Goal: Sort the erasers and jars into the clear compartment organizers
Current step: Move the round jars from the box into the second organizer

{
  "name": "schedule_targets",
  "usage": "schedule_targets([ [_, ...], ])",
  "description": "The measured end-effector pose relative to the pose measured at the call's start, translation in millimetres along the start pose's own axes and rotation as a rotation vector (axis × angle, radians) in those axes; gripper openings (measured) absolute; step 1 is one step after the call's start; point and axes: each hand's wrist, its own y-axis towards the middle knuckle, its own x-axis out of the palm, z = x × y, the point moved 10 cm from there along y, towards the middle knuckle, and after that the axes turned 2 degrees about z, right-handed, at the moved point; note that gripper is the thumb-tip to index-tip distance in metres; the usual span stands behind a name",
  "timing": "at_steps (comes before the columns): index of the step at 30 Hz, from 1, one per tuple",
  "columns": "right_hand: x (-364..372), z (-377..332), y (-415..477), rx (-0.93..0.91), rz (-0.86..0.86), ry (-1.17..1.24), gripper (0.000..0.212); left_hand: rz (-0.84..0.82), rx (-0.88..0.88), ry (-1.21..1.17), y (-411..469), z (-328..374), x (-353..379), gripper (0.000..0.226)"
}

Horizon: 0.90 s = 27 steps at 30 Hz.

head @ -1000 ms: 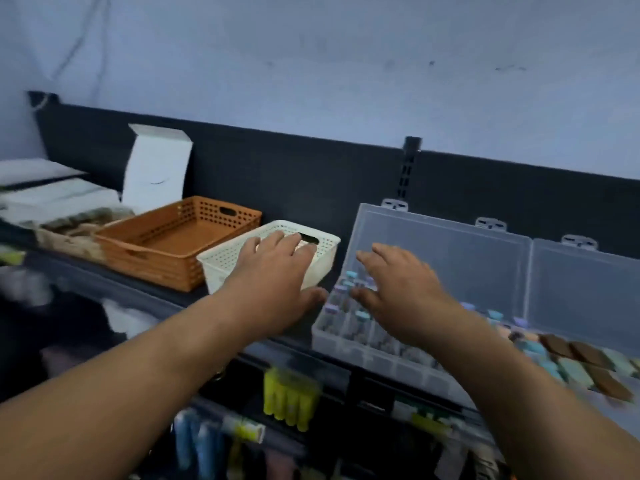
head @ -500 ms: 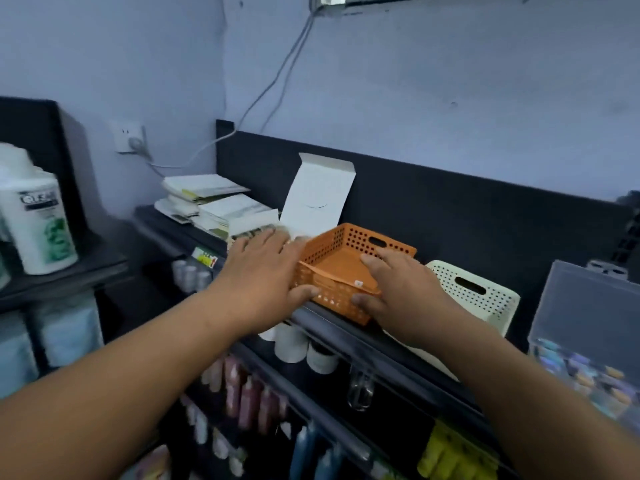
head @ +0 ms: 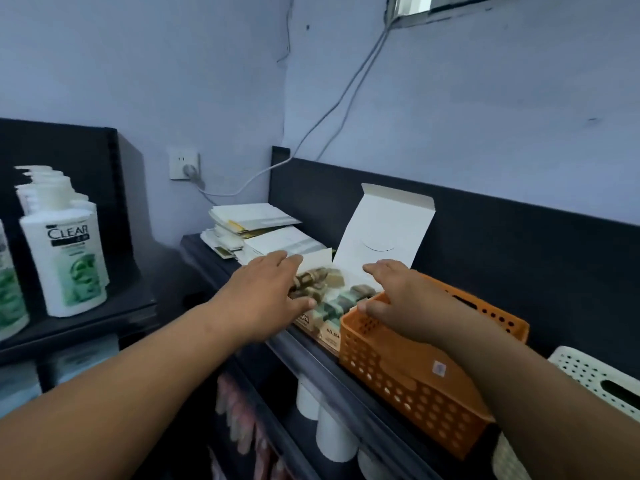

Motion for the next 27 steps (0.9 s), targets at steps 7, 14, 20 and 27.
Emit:
schedule_targets([
  [7, 27, 16, 67, 0.022, -0.121, -0.006, 0.066, -0.147, 0.043, -0.094, 66, -11, 54, 0.066],
  [14, 57, 40, 123, 0.127, -0.178, -0.049, 0.058, -0.315, 0.224, -0.148, 125, -4, 112, 0.063],
  [20, 79, 68, 162, 0.255, -0.230, -0.082, 0.051, -0.461, 0.350, -0.217, 159, 6, 153, 0.054],
  [27, 101, 80, 176, 0.360, -0.303, -0.075, 0.037, -0.531, 0.434, -0.220, 176, 12, 173, 0.052],
])
